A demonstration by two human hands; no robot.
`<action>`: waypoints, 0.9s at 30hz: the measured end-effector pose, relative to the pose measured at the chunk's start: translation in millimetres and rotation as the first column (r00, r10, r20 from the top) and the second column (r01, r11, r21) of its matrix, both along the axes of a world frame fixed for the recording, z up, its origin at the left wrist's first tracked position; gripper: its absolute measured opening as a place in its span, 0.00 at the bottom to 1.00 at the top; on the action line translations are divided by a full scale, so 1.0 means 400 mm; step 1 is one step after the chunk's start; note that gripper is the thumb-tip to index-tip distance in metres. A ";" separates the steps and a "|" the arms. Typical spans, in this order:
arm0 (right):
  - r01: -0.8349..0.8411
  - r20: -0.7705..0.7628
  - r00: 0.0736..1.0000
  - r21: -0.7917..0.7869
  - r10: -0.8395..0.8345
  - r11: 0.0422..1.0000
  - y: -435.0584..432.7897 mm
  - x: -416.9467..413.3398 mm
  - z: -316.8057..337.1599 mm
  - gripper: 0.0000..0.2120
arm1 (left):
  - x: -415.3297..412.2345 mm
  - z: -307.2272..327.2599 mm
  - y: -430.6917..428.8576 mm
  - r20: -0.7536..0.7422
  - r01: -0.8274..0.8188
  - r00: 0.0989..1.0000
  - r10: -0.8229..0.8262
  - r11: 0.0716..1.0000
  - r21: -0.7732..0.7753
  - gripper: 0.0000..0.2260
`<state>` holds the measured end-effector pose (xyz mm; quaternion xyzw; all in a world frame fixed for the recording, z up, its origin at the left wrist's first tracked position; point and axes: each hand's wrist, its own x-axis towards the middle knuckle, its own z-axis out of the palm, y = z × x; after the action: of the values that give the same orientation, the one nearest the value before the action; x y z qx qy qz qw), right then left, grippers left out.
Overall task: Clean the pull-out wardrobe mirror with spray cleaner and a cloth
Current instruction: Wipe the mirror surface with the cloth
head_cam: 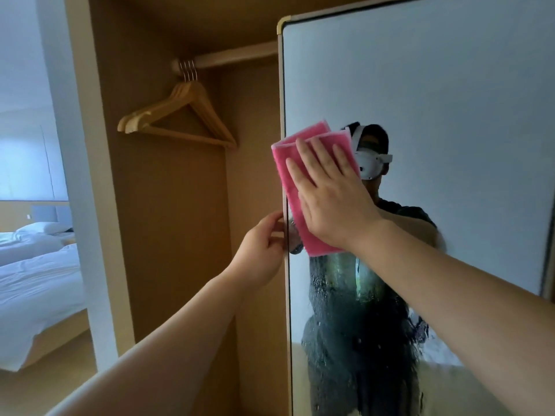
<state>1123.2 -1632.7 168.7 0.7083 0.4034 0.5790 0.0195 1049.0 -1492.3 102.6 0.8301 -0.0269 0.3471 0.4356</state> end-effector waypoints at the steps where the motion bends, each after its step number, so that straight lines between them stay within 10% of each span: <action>1: 0.007 0.005 1.000 -0.009 -0.007 1.000 -0.001 0.001 -0.003 0.28 | 0.000 -0.019 0.004 -0.027 -0.006 1.000 0.006 1.000 -0.005 0.24; 27: 0.094 0.036 0.995 0.058 -0.096 0.994 0.035 0.018 -0.038 0.29 | -0.035 -0.252 0.022 -0.303 0.020 0.953 -0.018 1.000 0.003 0.23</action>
<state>1130.4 -1618.7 153.3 0.7154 0.3523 0.6023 0.0347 1034.9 -1483.5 1.7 0.8746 0.0313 0.2116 0.4352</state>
